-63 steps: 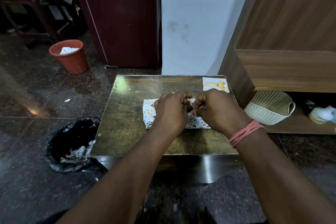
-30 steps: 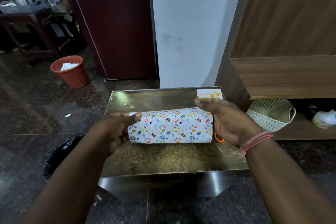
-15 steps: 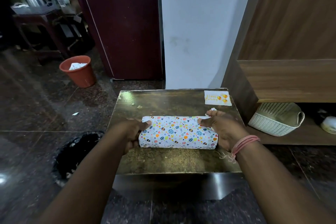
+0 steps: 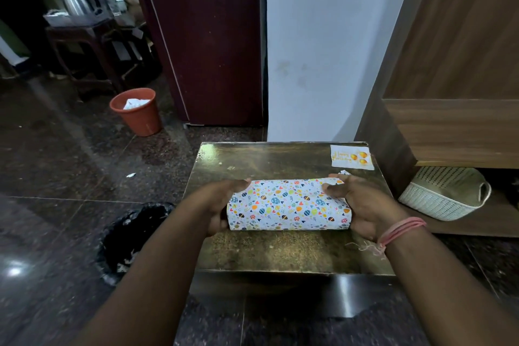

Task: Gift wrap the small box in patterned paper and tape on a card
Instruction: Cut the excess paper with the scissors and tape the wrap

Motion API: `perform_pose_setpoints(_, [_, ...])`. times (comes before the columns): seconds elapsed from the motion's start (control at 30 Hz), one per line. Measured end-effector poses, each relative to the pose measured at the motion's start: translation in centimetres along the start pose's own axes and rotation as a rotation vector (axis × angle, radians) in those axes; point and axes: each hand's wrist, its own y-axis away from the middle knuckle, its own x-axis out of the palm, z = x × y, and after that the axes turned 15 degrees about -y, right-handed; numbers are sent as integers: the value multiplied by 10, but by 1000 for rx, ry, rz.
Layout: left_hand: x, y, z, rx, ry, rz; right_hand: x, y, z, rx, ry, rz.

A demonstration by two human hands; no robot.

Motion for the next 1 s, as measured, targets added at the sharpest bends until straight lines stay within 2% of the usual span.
perform_pose_setpoints(0.17, [-7, 4, -6, -74, 62, 130, 7, 10, 5, 26, -111, -3])
perform_pose_setpoints(0.6, [-18, 3, -9, -181, 131, 137, 16, 30, 12, 41, -275, 175])
perform_pose_setpoints(0.73, [-17, 5, -9, -83, 280, 204, 17, 31, 11, -40, -260, 177])
perform_pose_setpoints(1.0, [-13, 10, -13, 156, 381, 149, 14, 20, 11, -218, -198, 172])
